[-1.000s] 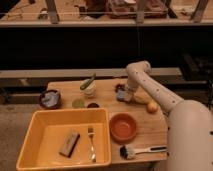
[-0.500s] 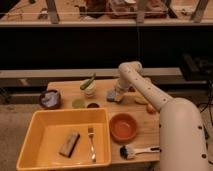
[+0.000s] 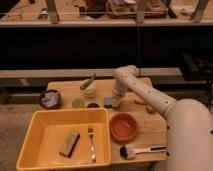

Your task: Wipe table surface with sponge

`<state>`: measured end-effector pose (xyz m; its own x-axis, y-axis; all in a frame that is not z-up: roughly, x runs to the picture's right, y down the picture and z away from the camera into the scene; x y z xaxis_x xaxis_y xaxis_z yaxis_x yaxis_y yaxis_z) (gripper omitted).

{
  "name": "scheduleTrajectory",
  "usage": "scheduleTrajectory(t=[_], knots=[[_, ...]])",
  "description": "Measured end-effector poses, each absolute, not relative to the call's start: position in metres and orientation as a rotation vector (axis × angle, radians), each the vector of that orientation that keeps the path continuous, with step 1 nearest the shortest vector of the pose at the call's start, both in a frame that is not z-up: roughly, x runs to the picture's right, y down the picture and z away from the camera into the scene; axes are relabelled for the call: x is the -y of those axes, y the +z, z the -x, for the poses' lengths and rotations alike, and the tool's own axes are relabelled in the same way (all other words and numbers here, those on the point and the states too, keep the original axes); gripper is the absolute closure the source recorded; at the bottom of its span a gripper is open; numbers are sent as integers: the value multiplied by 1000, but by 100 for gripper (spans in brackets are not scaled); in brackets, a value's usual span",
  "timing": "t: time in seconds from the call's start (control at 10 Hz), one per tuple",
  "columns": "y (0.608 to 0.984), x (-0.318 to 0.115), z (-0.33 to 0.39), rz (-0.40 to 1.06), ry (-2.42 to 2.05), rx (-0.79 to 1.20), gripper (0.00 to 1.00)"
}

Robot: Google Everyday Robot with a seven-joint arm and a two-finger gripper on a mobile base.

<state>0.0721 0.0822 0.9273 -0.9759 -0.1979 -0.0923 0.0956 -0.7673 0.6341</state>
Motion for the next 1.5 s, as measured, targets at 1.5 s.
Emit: scheduleTrajectory(t=[1.5], knots=[[956,-34,-150,-104,-2711,798,100]])
